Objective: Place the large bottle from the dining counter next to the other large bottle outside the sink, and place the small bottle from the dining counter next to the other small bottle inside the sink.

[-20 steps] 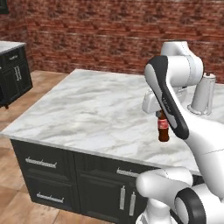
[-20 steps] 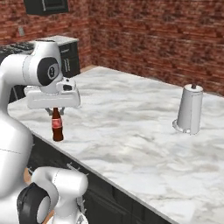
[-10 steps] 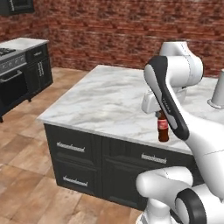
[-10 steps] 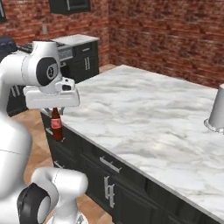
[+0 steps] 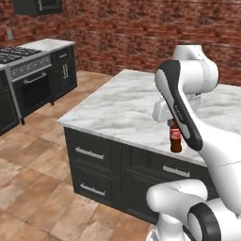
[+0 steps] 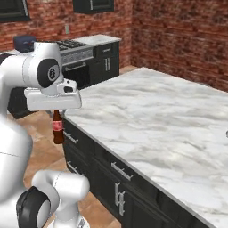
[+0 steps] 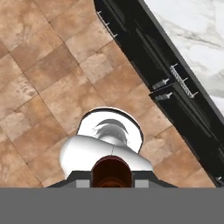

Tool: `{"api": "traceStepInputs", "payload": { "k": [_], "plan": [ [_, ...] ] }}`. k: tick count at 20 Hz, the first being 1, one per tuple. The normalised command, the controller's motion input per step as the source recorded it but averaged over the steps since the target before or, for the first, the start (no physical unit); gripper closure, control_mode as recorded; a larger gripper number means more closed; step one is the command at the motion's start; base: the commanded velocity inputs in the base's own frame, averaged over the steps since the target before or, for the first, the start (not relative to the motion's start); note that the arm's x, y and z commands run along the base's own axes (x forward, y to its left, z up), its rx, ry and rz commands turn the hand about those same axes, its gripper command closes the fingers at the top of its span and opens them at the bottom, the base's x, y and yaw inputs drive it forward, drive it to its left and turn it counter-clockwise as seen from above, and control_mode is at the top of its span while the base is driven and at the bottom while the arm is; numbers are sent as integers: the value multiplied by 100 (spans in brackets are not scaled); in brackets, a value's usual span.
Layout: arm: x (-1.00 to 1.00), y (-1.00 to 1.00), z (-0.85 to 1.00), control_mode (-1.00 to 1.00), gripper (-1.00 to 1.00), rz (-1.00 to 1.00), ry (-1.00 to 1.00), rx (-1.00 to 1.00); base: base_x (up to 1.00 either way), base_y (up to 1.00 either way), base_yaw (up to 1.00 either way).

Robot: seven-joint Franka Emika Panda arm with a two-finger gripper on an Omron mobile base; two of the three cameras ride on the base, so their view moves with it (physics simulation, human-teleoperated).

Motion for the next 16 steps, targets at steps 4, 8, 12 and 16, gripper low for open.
{"api": "traceStepInputs", "payload": {
  "k": [4,8,12,16],
  "plan": [
    [0,0,0,100,100,0,0,0,0,0,25],
    [0,0,0,100,100,0,0,0,0,0,25],
    [0,0,0,100,100,0,0,0,-4,4,25],
    [0,0,0,100,100,0,0,0,-21,3,23]
  ]
}}
